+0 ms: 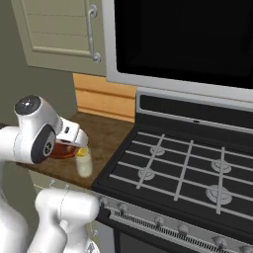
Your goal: Grab a lemon wedge from the fridge and one ice cube from the ice bowl, and put them in the glass of lemonade.
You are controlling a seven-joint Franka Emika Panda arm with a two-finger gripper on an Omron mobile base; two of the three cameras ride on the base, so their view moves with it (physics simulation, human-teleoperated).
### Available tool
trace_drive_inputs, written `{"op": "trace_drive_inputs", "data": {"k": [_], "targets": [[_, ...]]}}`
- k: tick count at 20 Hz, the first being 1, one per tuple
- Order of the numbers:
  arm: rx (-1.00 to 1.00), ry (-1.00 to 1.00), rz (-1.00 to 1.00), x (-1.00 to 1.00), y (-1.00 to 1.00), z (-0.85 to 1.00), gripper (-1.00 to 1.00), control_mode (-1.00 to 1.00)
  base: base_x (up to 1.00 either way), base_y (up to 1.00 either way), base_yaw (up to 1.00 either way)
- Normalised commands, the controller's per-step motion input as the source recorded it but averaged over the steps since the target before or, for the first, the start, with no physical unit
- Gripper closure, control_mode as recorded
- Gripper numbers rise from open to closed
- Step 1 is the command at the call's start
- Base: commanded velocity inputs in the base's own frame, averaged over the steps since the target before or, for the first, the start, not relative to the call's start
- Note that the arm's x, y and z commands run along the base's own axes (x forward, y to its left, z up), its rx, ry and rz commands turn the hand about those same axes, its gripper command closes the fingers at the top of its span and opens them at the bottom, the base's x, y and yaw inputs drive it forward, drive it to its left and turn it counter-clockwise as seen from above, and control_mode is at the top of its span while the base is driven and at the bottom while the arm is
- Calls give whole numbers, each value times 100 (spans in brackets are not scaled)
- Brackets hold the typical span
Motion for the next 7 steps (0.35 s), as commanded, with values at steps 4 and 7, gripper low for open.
{"op": "trace_drive_inputs", "data": {"k": [4, 7], "targets": [[1, 0, -7, -48, -20, 2, -100, -100, 0, 0, 0], [0, 2, -4, -40, -24, 15, -100, -100, 0, 0, 0]]}}
